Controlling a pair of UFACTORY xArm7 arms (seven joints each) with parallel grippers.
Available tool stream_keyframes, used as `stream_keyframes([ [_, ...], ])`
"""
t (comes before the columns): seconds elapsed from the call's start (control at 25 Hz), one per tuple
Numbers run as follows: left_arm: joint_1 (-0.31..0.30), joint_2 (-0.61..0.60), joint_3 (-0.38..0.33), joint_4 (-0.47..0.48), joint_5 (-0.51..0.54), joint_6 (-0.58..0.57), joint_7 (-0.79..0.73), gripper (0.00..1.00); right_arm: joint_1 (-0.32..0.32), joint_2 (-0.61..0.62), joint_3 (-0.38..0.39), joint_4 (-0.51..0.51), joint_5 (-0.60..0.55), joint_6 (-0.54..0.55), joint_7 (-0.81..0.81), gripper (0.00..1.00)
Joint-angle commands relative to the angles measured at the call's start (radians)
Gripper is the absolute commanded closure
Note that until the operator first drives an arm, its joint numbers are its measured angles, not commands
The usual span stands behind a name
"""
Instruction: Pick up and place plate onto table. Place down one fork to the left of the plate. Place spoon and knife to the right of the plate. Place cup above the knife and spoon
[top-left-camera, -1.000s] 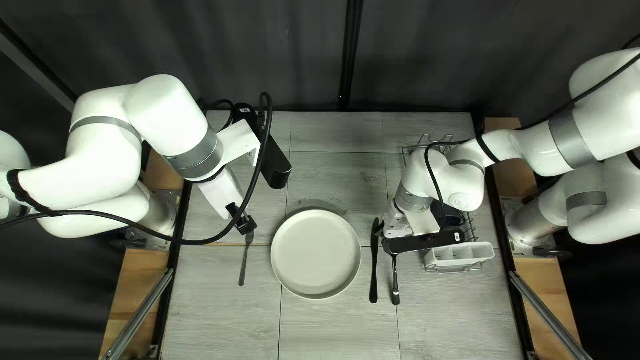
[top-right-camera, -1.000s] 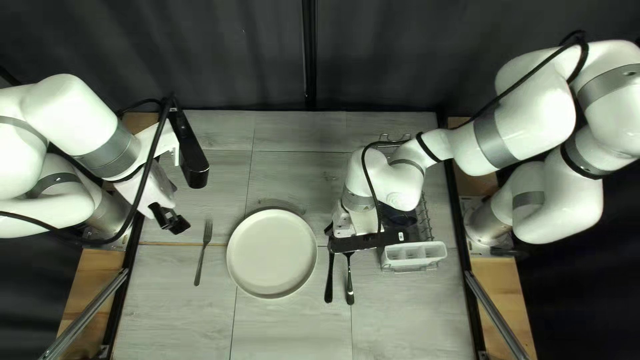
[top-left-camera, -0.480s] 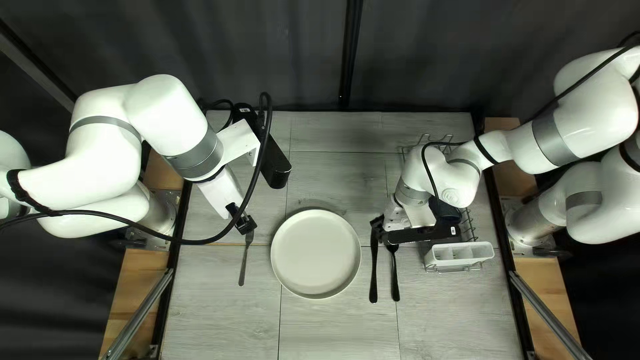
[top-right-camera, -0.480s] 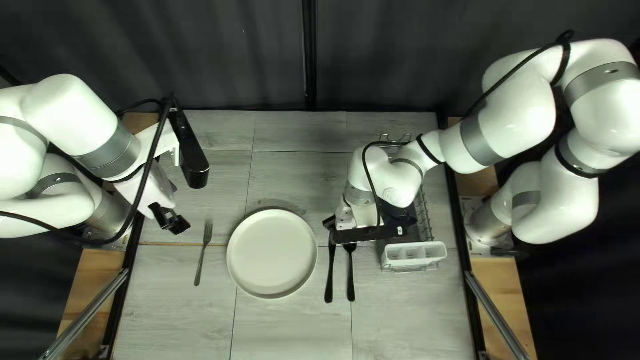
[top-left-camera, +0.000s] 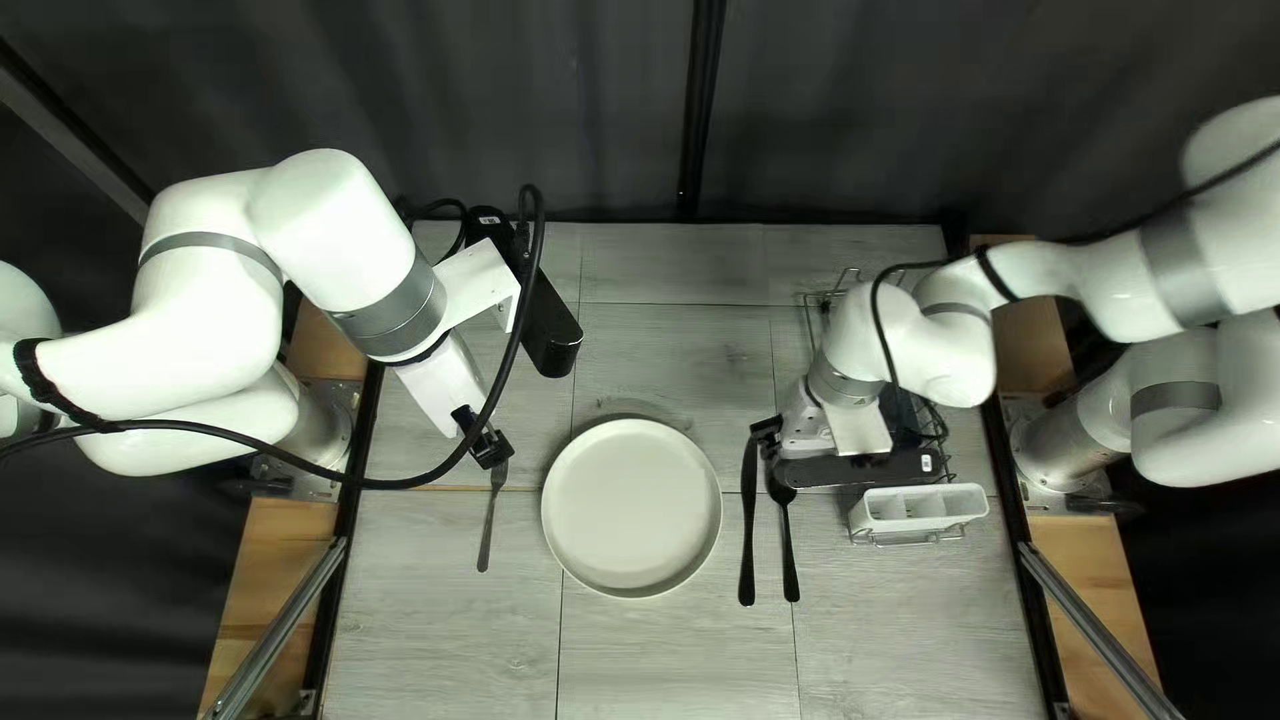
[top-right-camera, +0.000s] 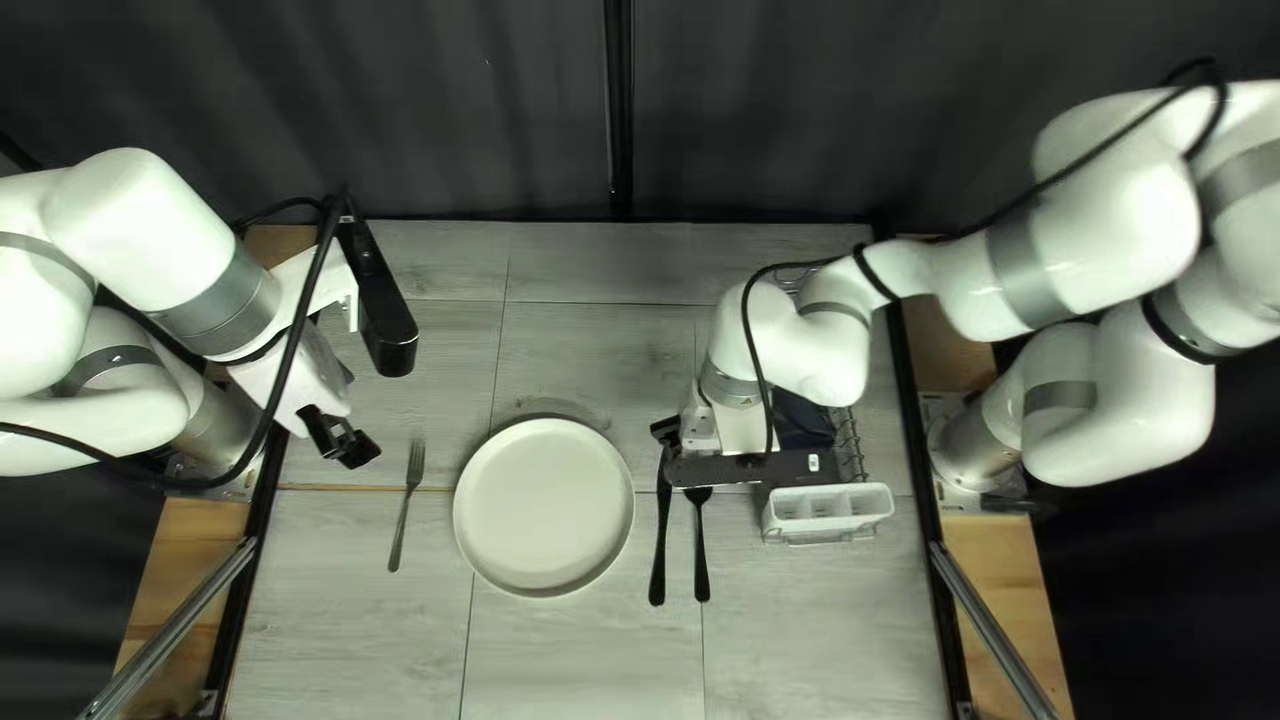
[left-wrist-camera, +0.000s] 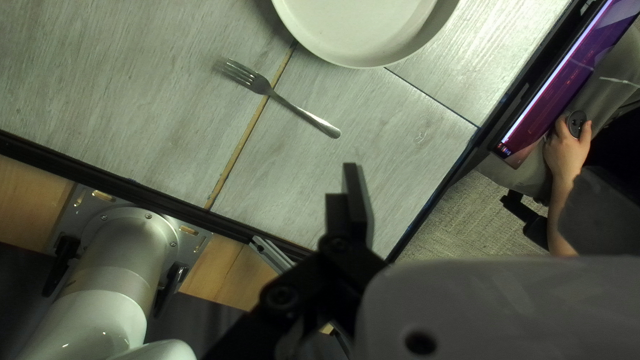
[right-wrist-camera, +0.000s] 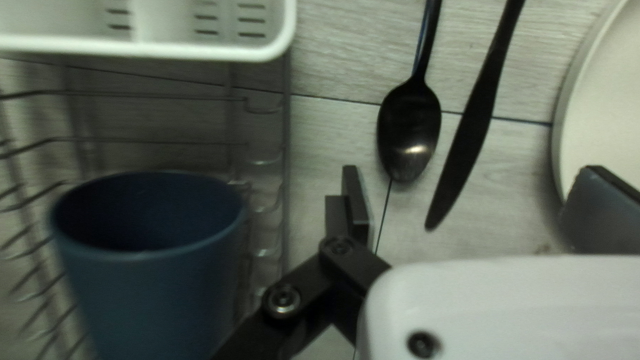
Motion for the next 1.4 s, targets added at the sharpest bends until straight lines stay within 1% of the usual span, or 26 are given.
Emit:
stream_keyframes([
  [0.04, 0.000, 0.000, 0.000, 0.000, 0.000, 0.000, 0.000, 0.00, -0.024, -0.120, -0.001, -0.046, -0.060, 0.113, 0.040, 0.00],
  [0.16, 0.000, 0.000, 0.000, 0.000, 0.000, 0.000, 0.000, 0.00, -0.037, -0.158, -0.010, -0.090, -0.093, 0.133, 0.026, 0.00],
  [0.28, 0.000, 0.000, 0.000, 0.000, 0.000, 0.000, 0.000, 0.00, -0.047, -0.170, -0.018, -0.137, -0.122, 0.121, 0.002, 0.00],
  [0.4, 0.000, 0.000, 0.000, 0.000, 0.000, 0.000, 0.000, 0.00, -0.057, -0.171, -0.032, -0.185, -0.145, 0.087, -0.035, 0.00],
  [0.6, 0.000, 0.000, 0.000, 0.000, 0.000, 0.000, 0.000, 0.00, -0.072, -0.166, -0.055, -0.273, -0.170, -0.003, -0.087, 0.00],
  [0.76, 0.000, 0.000, 0.000, 0.000, 0.000, 0.000, 0.000, 0.00, -0.084, -0.142, -0.082, -0.334, -0.171, -0.100, -0.132, 0.00],
  [0.92, 0.000, 0.000, 0.000, 0.000, 0.000, 0.000, 0.000, 0.00, -0.085, -0.116, -0.103, -0.365, -0.159, -0.162, -0.164, 0.00],
  [1.12, 0.000, 0.000, 0.000, 0.000, 0.000, 0.000, 0.000, 0.00, -0.084, -0.052, -0.105, -0.374, -0.150, -0.229, -0.174, 0.00],
  [1.16, 0.000, 0.000, 0.000, 0.000, 0.000, 0.000, 0.000, 0.00, -0.084, -0.040, -0.104, -0.373, -0.150, -0.239, -0.175, 0.01],
  [1.2, 0.000, 0.000, 0.000, 0.000, 0.000, 0.000, 0.000, 0.00, -0.084, -0.037, -0.105, -0.373, -0.149, -0.242, -0.175, 1.00],
  [1.28, 0.000, 0.000, 0.000, 0.000, 0.000, 0.000, 0.000, 0.00, -0.077, -0.052, -0.106, -0.373, -0.141, -0.230, -0.178, 1.00],
  [1.4, 0.000, 0.000, 0.000, 0.000, 0.000, 0.000, 0.000, 0.00, -0.060, -0.142, -0.108, -0.357, -0.124, -0.140, -0.168, 1.00],
])
